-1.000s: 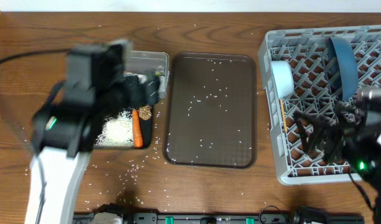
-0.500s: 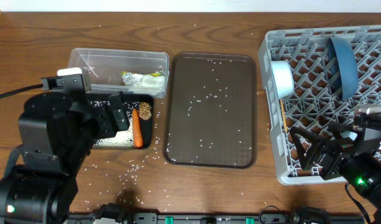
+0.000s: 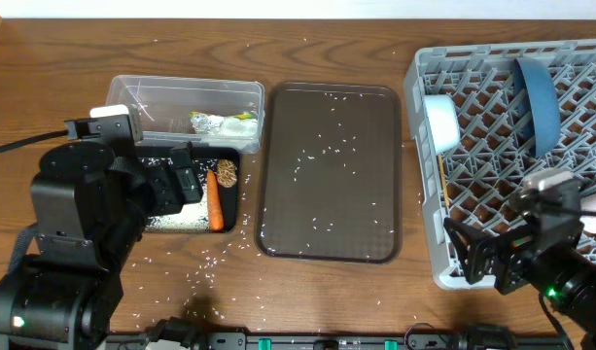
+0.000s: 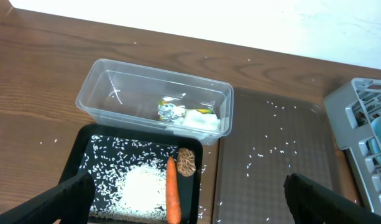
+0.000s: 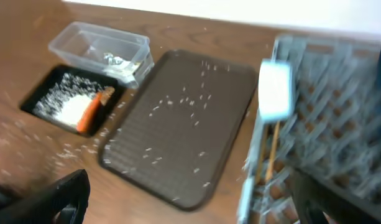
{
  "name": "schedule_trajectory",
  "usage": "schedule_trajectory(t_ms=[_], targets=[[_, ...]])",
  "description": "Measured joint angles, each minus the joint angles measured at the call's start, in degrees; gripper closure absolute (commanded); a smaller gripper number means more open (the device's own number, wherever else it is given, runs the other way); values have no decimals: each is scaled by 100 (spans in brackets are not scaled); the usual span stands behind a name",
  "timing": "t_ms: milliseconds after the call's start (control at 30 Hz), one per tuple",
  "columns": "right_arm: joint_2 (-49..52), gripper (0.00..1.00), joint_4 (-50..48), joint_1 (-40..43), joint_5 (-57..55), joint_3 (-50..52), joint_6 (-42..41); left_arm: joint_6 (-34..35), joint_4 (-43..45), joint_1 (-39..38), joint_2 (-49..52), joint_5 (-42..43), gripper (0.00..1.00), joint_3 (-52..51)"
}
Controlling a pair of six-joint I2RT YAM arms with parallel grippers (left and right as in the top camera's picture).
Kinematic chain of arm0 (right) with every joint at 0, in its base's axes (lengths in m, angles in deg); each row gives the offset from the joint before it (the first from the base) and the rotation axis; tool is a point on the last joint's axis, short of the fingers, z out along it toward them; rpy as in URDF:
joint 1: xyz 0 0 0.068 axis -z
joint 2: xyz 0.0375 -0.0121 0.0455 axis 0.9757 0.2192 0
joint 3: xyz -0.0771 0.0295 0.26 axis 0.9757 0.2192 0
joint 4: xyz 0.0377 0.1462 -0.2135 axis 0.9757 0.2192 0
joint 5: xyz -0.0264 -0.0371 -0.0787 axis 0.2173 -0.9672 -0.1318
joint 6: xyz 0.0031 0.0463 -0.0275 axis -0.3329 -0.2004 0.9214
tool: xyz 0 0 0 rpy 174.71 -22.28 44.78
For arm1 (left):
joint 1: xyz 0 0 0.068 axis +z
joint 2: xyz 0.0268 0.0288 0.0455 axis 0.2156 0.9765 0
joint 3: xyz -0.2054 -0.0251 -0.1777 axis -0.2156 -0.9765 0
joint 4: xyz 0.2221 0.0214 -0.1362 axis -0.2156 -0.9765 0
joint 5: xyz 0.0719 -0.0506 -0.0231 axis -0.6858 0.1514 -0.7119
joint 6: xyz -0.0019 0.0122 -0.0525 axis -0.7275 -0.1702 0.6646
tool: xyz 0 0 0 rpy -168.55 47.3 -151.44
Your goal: Sort waste into correct bins and load items into the dishwasher rack
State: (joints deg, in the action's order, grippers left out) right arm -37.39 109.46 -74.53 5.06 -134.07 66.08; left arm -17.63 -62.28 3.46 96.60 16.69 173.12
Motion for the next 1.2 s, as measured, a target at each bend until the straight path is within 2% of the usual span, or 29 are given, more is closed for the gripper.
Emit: schedule_trajectory(t_ms=[133, 267, 700, 1000, 1200], targets=[[-472, 1, -1012, -4, -83, 643, 533, 0, 0, 0, 0, -2, 2, 0], [-1353, 1, -2000, -4, -114, 1792, 754, 0, -2, 0, -2, -4, 2, -4], [-4019, 1, -3674, -4, -42, 5549, 883, 0, -7, 0, -2, -22, 2, -9], [-4168, 1, -5591, -4, 286, 7289, 903, 0, -11, 0, -2, -22, 2, -9], [-4190, 1, -6793, -4, 400, 7617, 903, 0, -13, 0, -2, -22, 2, -9]])
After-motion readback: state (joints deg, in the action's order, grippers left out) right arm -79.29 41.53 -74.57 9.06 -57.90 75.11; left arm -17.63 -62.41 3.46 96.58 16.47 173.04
